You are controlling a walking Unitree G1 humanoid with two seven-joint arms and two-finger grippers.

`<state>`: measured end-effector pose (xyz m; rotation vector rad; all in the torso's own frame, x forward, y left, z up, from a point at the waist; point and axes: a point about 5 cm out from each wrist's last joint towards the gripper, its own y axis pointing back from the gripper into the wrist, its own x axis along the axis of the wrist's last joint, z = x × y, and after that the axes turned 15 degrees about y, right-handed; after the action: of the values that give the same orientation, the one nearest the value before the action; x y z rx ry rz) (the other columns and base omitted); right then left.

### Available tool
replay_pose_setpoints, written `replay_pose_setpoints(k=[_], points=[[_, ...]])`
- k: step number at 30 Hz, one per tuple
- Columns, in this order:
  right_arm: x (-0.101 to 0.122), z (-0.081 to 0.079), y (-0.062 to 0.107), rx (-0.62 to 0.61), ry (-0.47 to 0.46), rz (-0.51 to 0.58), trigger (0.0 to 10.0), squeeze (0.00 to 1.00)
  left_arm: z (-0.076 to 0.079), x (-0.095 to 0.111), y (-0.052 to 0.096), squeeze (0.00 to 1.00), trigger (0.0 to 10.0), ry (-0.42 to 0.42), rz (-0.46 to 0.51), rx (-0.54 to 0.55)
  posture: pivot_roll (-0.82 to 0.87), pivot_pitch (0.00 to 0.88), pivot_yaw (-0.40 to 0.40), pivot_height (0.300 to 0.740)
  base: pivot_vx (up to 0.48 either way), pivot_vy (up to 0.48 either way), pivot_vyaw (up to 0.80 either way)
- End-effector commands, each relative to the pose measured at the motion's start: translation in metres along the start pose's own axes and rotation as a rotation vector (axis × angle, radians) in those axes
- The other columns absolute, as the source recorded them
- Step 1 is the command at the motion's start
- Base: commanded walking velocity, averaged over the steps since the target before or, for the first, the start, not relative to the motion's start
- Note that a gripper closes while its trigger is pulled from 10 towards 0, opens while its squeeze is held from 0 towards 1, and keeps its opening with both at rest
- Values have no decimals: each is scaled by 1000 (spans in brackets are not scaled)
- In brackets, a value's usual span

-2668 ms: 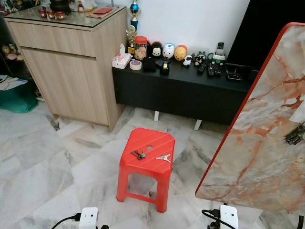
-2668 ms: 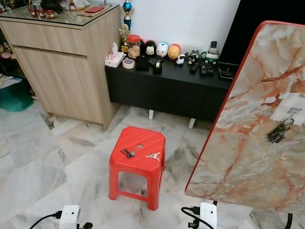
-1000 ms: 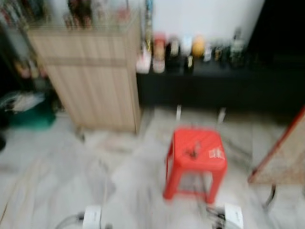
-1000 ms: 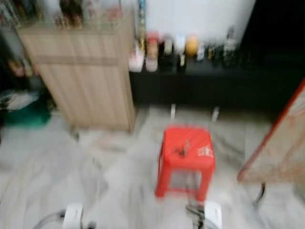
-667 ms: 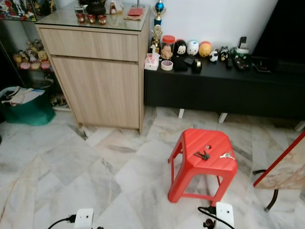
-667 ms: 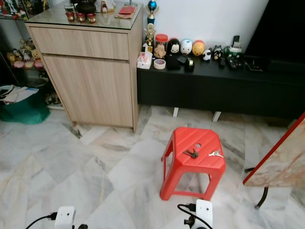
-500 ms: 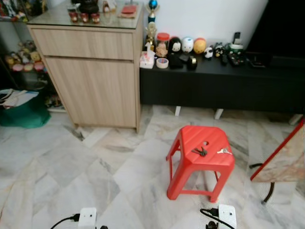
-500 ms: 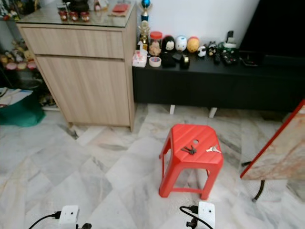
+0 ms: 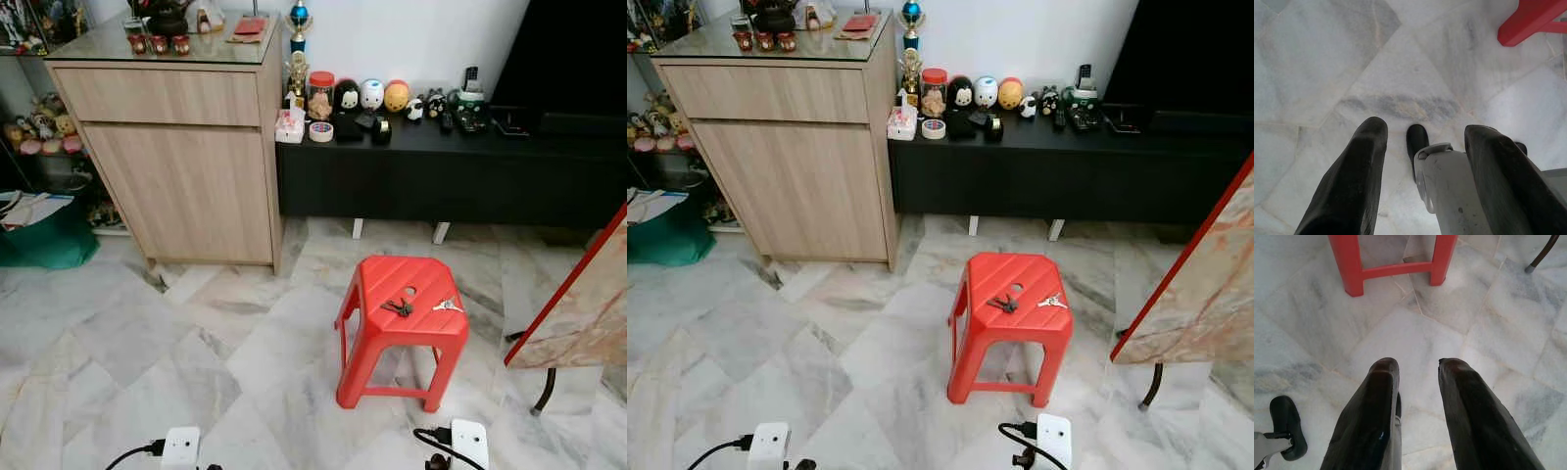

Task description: Hang keys on a hook

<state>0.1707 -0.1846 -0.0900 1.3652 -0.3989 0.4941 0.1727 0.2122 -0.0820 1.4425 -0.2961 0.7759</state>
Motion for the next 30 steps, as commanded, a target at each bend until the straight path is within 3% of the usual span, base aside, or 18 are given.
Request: replay_pose_setpoints(k=[1,30], points=[[0,3,0,-4,11,-1,10000,0,-2,-1,1,0,10000,2,-3,5,64,0,-49,740,285,0,0],[0,3,0,1,21,-1,10000,0,-1,2,0,0,10000,20,14,-4,67,0,-52,740,308,0,0]])
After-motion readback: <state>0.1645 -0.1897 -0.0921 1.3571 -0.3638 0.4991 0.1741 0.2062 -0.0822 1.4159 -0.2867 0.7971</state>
